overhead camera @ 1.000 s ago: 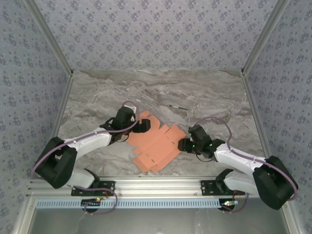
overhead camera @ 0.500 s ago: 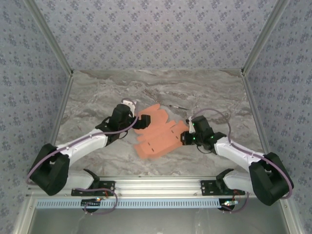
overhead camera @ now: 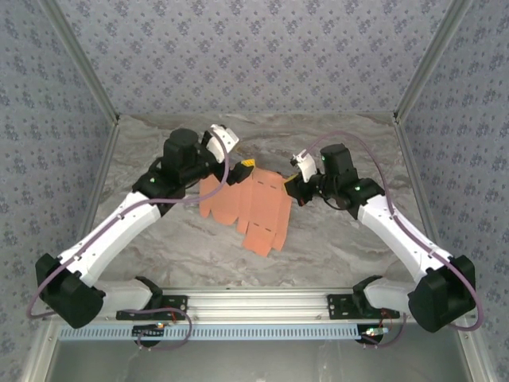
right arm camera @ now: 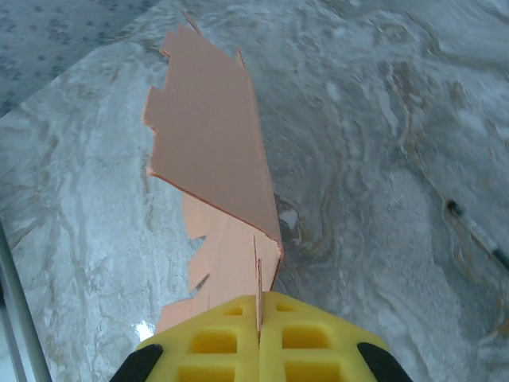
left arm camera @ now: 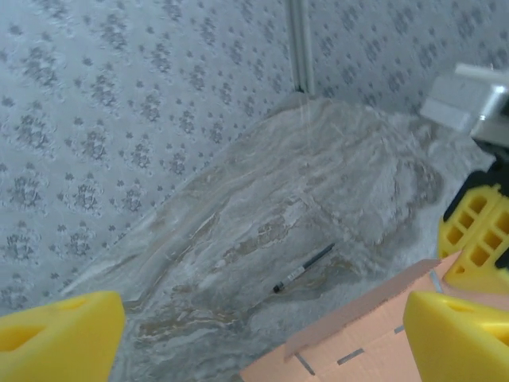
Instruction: Fold the paper box
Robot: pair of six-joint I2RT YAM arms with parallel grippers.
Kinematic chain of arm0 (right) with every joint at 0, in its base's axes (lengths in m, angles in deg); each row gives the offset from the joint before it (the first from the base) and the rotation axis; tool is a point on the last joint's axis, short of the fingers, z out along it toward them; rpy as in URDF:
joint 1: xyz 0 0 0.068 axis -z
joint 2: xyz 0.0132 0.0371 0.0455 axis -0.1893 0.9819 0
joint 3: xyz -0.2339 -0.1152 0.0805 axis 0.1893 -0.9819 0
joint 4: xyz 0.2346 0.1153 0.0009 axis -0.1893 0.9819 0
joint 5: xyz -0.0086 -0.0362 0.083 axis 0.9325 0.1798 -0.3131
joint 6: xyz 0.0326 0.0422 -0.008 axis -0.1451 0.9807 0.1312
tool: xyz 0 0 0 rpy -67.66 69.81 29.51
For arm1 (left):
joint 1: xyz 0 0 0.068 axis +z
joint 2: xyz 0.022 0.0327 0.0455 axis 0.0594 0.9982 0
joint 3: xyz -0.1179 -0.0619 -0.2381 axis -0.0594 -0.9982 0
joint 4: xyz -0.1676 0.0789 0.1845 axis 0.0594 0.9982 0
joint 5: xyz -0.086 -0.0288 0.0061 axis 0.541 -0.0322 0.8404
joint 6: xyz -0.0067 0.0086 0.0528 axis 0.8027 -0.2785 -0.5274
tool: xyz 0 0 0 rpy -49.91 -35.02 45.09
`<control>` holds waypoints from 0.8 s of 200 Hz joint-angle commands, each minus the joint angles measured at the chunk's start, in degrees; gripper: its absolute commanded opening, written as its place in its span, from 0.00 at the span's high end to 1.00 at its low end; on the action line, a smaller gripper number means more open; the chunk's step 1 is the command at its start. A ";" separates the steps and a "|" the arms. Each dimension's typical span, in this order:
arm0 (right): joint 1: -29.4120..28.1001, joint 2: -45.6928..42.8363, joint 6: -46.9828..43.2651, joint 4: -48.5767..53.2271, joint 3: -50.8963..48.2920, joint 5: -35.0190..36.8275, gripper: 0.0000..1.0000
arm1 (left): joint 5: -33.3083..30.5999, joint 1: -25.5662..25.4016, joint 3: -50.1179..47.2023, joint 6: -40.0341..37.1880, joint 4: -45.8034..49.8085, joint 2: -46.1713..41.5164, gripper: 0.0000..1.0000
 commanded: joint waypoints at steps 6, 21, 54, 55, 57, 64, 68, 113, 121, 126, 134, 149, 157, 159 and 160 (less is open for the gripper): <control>0.58 1.46 -7.76 4.68 4.09 -5.17 1.00 | 6.87 -0.37 6.69 -13.57 18.22 3.67 0.10; 0.76 2.33 -8.99 6.03 5.86 -5.86 1.00 | 9.82 -0.41 8.22 -16.76 22.39 4.76 0.10; 1.07 3.12 -10.87 8.19 8.12 -7.05 1.00 | 12.38 -0.40 8.06 -22.67 24.33 5.22 0.08; 1.09 3.11 -10.90 8.30 8.15 -7.10 1.00 | 12.52 -0.41 8.03 -22.83 24.37 5.27 0.08; 1.15 3.22 -10.96 8.36 8.29 -7.18 1.00 | 12.66 -0.37 7.97 -23.26 24.34 5.30 0.08; 1.11 3.43 -11.11 8.71 8.66 -7.46 1.00 | 12.89 -0.40 7.67 -24.97 24.20 5.54 0.08; 1.16 3.53 -11.29 8.96 8.87 -7.69 1.00 | 13.04 -0.35 7.51 -25.77 24.02 5.73 0.07; 1.08 4.07 -12.70 10.64 9.76 -9.55 1.00 | 12.27 -0.17 11.14 -31.80 24.98 12.31 0.12; 1.02 4.03 -13.07 10.84 9.71 -9.76 1.00 | 13.53 -0.06 12.83 -32.20 26.34 13.78 0.19; 1.08 4.07 -13.20 11.03 9.73 -9.83 1.00 | 14.04 0.15 14.00 -31.90 27.15 14.74 0.21; 1.03 3.98 -13.46 11.22 9.74 -9.76 1.00 | 15.07 0.31 15.77 -31.32 28.92 15.97 0.25; 1.07 3.82 -13.71 11.40 9.73 -9.51 1.00 | 18.16 0.93 18.59 -30.41 32.26 17.74 0.35; 1.07 3.74 -13.82 11.47 9.76 -9.35 1.00 | 19.39 1.14 19.18 -29.93 32.85 18.22 0.39; 1.10 3.75 -13.82 11.42 9.70 -9.28 1.00 | 19.65 1.22 19.24 -29.76 32.98 18.30 0.41; 1.10 3.78 -13.78 11.41 9.69 -9.27 1.00 | 19.75 1.19 19.24 -29.76 32.96 18.35 0.41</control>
